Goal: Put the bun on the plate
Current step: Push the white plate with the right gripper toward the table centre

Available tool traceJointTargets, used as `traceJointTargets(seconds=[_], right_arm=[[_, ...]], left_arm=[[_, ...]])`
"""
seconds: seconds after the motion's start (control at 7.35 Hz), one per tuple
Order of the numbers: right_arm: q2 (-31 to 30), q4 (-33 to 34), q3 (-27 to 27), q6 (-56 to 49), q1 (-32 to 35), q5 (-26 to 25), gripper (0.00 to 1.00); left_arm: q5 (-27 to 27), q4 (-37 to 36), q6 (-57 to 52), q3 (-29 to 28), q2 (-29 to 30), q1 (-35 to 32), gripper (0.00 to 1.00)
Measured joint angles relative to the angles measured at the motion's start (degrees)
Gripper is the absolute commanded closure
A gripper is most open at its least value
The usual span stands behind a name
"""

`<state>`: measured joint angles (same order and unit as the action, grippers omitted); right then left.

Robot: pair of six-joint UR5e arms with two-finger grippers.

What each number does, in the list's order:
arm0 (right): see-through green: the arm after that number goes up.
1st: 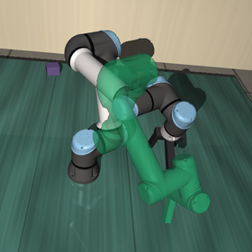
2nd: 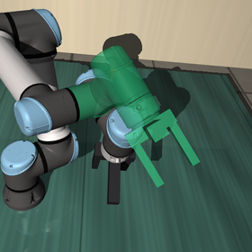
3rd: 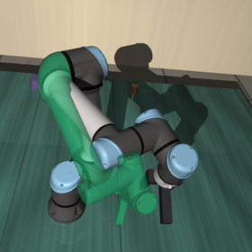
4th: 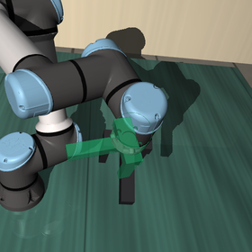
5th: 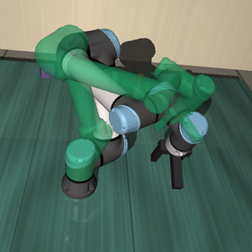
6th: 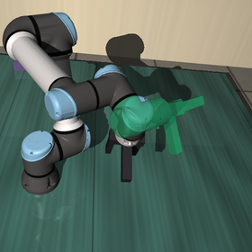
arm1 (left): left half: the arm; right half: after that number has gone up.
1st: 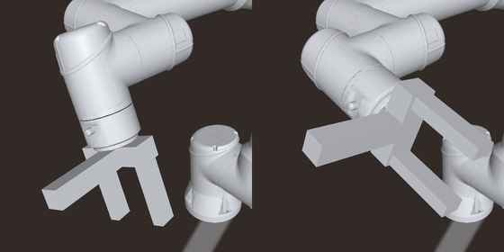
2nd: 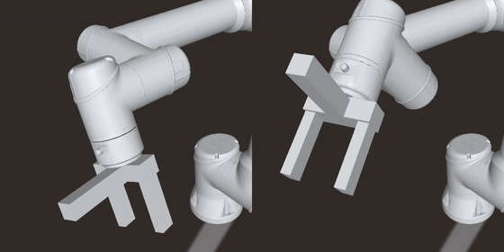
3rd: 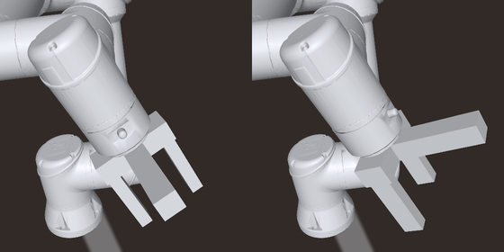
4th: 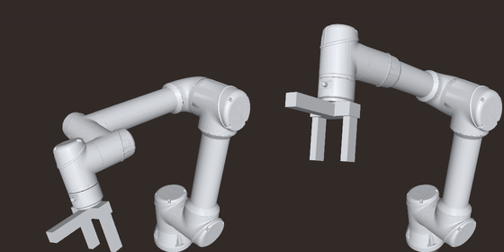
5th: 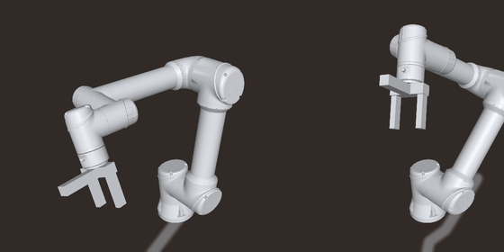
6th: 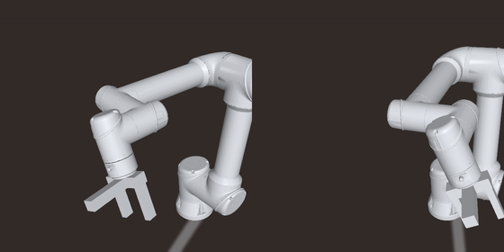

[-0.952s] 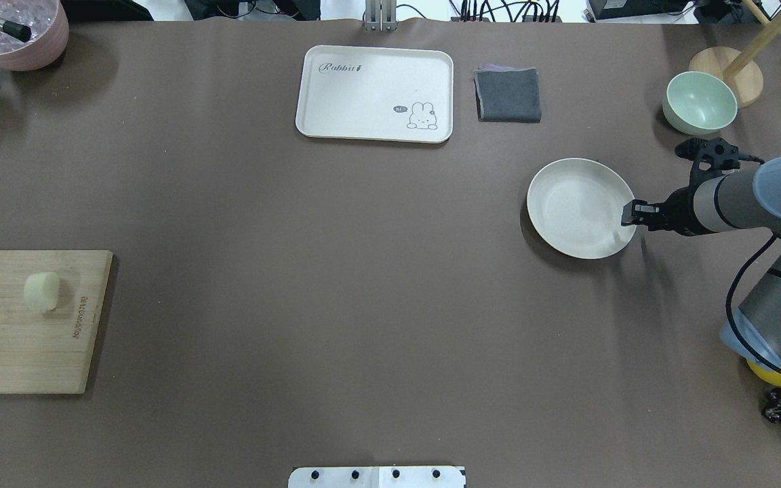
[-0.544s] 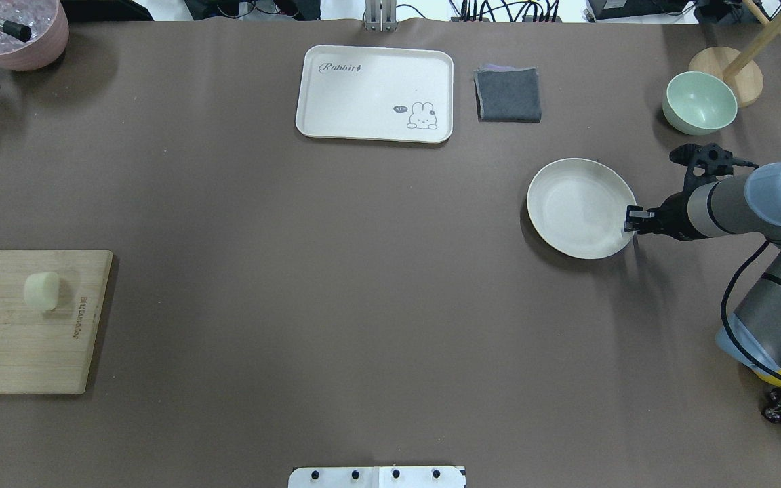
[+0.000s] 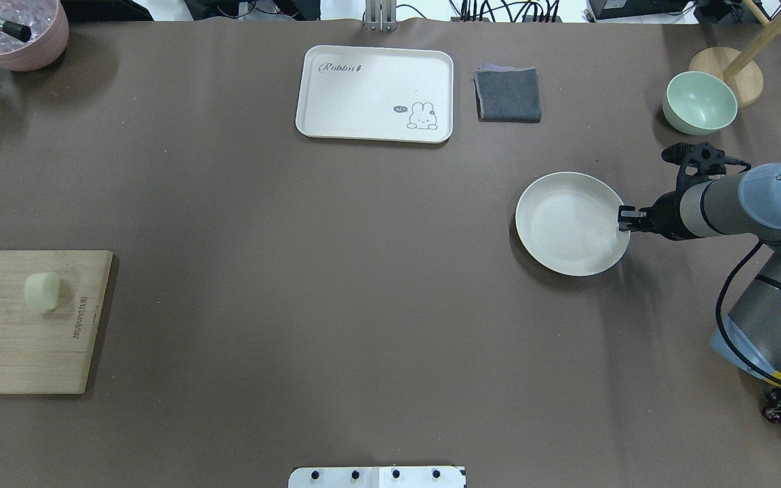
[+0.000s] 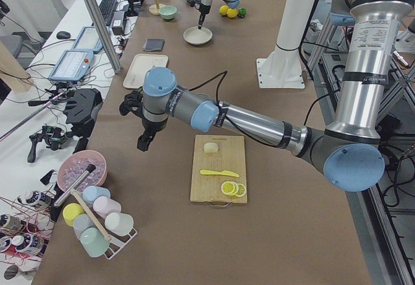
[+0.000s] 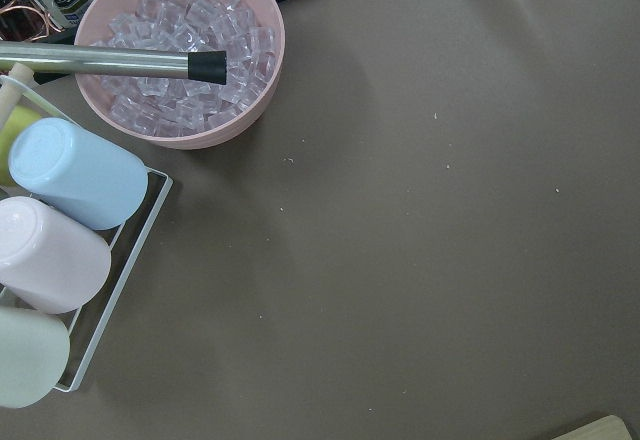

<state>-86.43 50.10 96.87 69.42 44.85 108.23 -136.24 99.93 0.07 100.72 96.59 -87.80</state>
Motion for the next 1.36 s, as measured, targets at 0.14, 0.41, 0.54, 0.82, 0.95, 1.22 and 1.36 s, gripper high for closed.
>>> traceJointTargets(seconds=[0.14,0.41,0.54,0.82,0.95,1.22,1.36], right_arm=[[0.02,0.35,2.58,2.54,-0.02,0.19,1.0],[1.5,3.35,8.38,10.84,-1.23,-0.03,1.0],[4.03,5.67,9.74,16.4,-3.39,-1.71,1.0],[11.47,12.57,10.42,26.31,-12.14,-12.67,1.0],[15.56,16.78,10.22,29.45,-16.63,-17.62,1.0],[21.07,20.73,9.3,31.79,-24.32,-25.07,1.0],[23.23,21.4,8.04,32.21,-27.12,-27.89,1.0]], left_arm=[[0.0,0.0,0.01,0.0,0.0,0.0,0.02],[-0.03,0.0,0.03,0.0,-0.03,0.0,0.02],[-0.03,0.0,0.07,0.0,-0.11,0.0,0.02],[-0.5,0.0,0.06,0.09,-0.7,0.0,0.02],[-1.39,0.0,0.1,0.08,-0.94,-0.01,0.02],[-2.47,0.0,0.12,0.09,-1.27,-0.08,0.02],[-2.61,0.0,0.11,0.11,-1.51,-0.08,0.02]])
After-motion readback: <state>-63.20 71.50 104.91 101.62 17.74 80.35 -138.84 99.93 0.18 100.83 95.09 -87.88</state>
